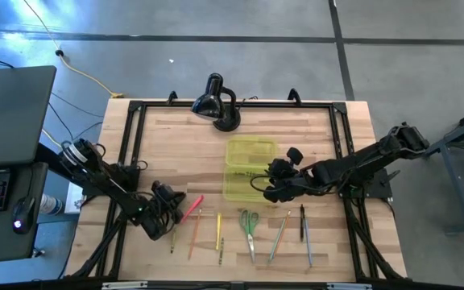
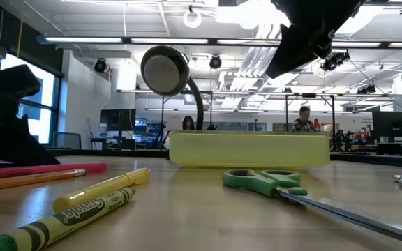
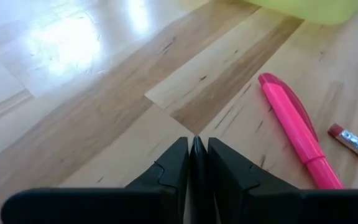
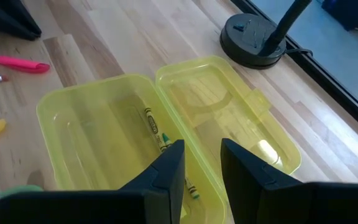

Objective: Pick & place school supplies into a supply box
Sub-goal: Put the black pen into the yellow supply box

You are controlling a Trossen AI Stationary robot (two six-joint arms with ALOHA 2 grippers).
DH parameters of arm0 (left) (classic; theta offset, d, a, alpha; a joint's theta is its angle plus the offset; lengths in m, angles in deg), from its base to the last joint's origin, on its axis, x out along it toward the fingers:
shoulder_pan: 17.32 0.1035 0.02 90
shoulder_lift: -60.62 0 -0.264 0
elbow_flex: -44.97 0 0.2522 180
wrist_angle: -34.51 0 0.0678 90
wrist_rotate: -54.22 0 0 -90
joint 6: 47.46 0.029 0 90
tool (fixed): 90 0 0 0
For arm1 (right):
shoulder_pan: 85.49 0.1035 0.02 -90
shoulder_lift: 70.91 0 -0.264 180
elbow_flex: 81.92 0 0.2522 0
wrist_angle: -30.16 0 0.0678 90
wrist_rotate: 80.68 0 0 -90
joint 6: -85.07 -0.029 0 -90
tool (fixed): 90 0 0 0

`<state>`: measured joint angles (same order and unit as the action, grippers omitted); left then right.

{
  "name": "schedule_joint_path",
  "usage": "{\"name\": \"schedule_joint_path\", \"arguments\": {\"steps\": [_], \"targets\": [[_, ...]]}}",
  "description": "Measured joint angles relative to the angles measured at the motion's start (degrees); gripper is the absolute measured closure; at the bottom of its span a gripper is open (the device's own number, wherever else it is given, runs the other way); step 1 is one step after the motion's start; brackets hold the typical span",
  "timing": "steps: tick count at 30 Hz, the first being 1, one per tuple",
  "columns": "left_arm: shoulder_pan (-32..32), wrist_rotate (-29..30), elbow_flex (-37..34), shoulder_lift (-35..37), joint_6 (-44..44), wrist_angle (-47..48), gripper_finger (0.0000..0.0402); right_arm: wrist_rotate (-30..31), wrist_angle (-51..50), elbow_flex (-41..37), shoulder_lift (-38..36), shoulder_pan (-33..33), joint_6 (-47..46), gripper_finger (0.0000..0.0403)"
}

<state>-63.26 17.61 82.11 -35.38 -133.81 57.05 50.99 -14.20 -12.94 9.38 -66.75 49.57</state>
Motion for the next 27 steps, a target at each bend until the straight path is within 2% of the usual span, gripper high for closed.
{"name": "schedule_joint_path", "arguments": {"steps": [2,6,11,18,21,24,27], "targets": [[0.0,0.1,0.0,-0.2,0.3,-0.7,0.0313,0.0,0.0,0.0,0.0,0.0,0.4,0.0320],[-0.7,0.7,-0.1,-0.3,2.1,-1.1,0.0362,0.1,0.0,0.0,0.0,0.0,1.5,0.0320],[-1.7,1.7,-0.2,-0.5,-0.4,-1.8,0.0363,0.2,0.0,0.0,0.0,0.0,2.6,0.0320],[-0.1,8.3,2.9,-0.3,1.9,-2.3,0.0363,0.0,3.8,0.0,0.0,0.0,9.4,0.0320],[2.5,11.1,5.9,2.1,9.0,-2.5,0.0363,-0.1,5.6,0.0,0.0,0.0,11.6,0.0320],[6.2,11.4,10.3,5.4,22.3,-2.7,0.0363,-0.7,6.0,0.0,0.0,0.0,12.0,0.0320],[11.2,6.5,15.5,9.3,37.5,-3.0,0.0363,-2.1,6.1,0.0,0.0,0.0,12.0,0.0320]]}}
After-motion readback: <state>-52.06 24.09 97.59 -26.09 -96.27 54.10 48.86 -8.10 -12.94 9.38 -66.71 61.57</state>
